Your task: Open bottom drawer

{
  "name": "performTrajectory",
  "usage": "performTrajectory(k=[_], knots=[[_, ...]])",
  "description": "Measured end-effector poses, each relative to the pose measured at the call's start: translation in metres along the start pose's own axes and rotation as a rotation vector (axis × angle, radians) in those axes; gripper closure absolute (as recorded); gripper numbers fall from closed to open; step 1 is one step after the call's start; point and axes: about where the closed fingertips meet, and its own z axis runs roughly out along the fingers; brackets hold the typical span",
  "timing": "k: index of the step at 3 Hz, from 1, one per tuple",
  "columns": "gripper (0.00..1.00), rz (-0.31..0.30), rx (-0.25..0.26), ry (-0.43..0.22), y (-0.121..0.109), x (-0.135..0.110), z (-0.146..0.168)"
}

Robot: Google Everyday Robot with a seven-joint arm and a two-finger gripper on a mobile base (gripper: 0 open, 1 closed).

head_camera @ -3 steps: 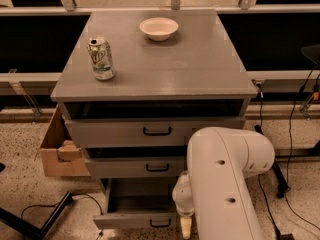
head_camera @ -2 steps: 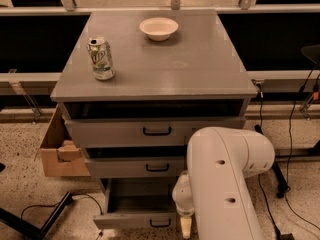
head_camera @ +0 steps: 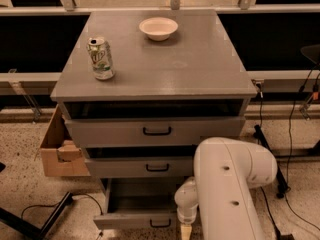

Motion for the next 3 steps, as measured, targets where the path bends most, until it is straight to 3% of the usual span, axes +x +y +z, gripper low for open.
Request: performTrajectory(k=[1, 3], knots=[[0.41, -0.001, -0.016, -0.008, 0.005, 0.0, 0.003], [0.93, -0.035, 0.003, -0.021, 0.045, 0.001, -0.01]])
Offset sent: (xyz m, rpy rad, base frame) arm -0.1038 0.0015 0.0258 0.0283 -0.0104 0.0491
